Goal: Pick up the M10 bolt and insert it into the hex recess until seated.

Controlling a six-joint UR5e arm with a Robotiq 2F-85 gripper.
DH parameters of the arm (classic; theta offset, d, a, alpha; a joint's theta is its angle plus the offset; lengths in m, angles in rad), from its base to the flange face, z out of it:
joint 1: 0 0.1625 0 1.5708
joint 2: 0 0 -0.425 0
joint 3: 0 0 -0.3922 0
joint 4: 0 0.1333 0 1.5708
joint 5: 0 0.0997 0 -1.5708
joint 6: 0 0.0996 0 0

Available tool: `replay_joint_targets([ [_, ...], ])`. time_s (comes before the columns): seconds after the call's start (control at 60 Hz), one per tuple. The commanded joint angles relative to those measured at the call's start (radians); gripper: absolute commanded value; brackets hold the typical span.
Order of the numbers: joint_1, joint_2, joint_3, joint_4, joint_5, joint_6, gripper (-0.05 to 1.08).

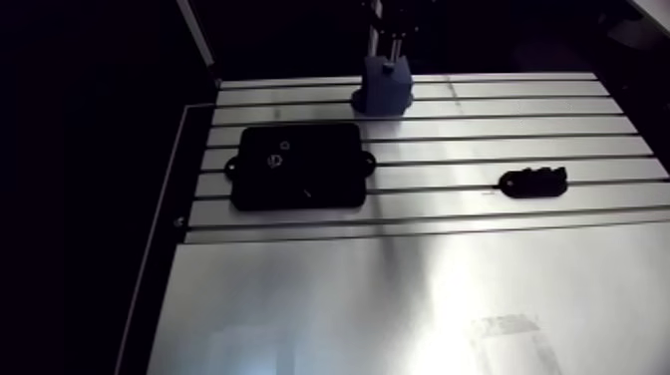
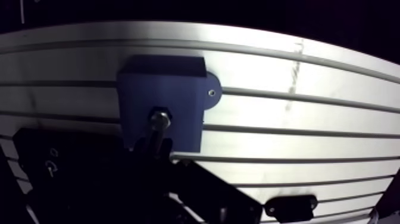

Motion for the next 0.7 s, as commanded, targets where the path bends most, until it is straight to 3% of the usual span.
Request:
replay_joint_targets([
  [0.017,0.002,-0.007,0.013,-0.014,0.000,0.001,1.08],
  [0.7,0.005,-0.004,0.038,-0.053,0.002,-0.002,1.08],
])
